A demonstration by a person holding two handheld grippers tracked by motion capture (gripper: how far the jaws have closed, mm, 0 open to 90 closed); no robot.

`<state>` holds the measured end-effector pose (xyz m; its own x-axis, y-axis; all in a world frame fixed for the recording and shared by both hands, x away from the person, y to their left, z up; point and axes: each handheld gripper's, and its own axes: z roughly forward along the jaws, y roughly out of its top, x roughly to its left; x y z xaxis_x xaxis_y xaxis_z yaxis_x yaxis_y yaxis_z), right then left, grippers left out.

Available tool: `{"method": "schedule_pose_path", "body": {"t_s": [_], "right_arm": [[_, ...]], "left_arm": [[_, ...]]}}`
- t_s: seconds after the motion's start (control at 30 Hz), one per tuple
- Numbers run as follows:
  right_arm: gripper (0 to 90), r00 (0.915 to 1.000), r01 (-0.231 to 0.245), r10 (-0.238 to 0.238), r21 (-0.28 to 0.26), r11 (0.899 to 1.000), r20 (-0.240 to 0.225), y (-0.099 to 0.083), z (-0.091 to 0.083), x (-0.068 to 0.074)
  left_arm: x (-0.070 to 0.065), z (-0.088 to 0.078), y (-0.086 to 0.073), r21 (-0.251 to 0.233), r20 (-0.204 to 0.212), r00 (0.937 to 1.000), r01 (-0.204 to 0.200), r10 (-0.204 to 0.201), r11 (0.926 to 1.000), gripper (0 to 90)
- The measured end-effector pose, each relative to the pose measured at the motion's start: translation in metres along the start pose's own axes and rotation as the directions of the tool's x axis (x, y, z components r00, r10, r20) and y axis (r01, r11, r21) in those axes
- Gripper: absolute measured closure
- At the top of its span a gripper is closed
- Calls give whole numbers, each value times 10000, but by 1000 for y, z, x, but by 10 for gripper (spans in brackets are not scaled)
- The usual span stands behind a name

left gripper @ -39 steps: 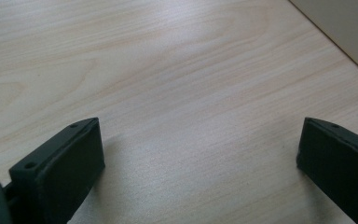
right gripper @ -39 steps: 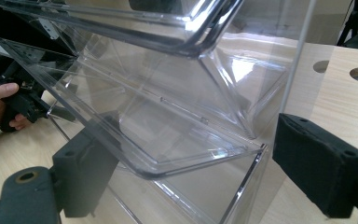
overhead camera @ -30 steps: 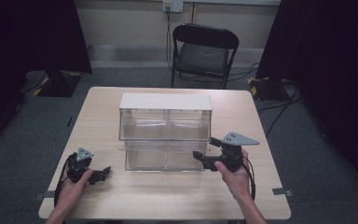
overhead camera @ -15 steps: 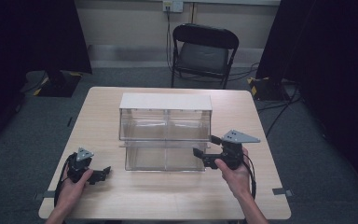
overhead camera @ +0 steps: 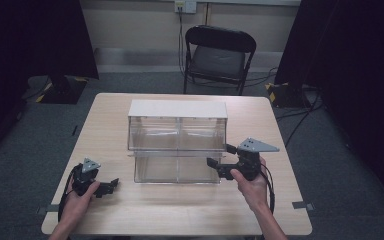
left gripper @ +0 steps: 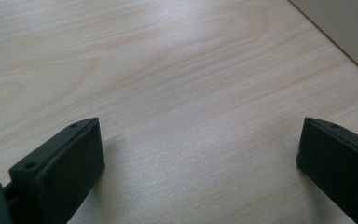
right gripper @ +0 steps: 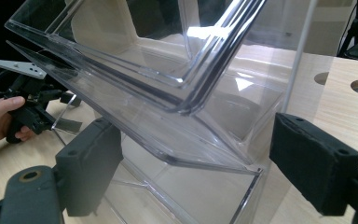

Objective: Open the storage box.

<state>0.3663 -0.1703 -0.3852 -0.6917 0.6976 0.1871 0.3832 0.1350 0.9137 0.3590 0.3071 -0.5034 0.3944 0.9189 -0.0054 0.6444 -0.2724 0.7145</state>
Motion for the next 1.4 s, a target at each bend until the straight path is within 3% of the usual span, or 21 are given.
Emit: {"method": "schedule_pose_path", "body": {"t_s": [1.4], "right_arm": [[164, 9999, 55, -56, -119, 9999, -110, 1, 2, 0]], "left_arm": [[0, 0, 0, -24, 1, 10000, 17, -17, 10000, 1]]}}
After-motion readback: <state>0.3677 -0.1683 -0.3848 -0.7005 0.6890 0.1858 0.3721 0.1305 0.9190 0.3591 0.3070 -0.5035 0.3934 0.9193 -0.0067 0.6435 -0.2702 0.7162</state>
